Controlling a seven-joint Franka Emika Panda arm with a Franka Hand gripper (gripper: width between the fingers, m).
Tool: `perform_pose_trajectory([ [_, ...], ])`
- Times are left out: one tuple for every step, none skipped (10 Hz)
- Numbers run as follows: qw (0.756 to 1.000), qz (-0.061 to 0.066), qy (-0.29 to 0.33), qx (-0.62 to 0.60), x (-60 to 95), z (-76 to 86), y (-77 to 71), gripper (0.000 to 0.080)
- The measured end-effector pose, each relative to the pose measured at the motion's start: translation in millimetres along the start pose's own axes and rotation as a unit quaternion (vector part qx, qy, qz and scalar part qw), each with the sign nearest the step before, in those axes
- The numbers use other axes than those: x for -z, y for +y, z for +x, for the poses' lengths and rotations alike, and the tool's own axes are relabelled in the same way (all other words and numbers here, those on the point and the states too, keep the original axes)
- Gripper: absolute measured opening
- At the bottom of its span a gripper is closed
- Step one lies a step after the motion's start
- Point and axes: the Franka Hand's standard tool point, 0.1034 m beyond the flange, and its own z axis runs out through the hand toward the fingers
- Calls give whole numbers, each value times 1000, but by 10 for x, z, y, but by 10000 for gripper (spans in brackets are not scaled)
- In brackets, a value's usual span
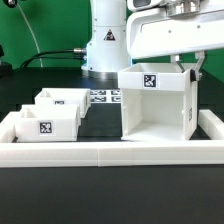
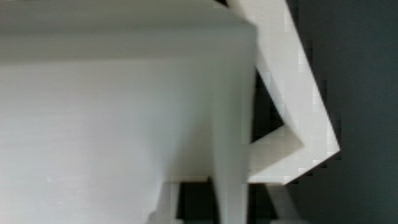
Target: Assemble drawer
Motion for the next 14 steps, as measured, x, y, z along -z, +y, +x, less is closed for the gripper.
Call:
perform_pose_trajectory([
  [1000,2,0,-6,3,-4,-15,42],
  [1000,6,1,-30,12,4,-30,42],
  [999,9,3,-48,18,10,-46,42],
  [997,13,3,-75,21,15,-55,42],
  [993,13,2,-114,20,26,-34,42],
  [980,12,1,-198,12,47,8,44],
  [974,11,5,-224,8,73,20,45],
  [969,15,5,-248,20,118,45,45],
  [965,19,6,-262,32,151,57,45],
  [961,28,12,-274,46,182,52,45],
  [955,32,11,-294,55,181,34,45],
  [945,37,9,-326,64,181,16,45],
  [936,40,6,-349,67,178,6,45],
  [931,42,4,-362,69,178,7,45],
])
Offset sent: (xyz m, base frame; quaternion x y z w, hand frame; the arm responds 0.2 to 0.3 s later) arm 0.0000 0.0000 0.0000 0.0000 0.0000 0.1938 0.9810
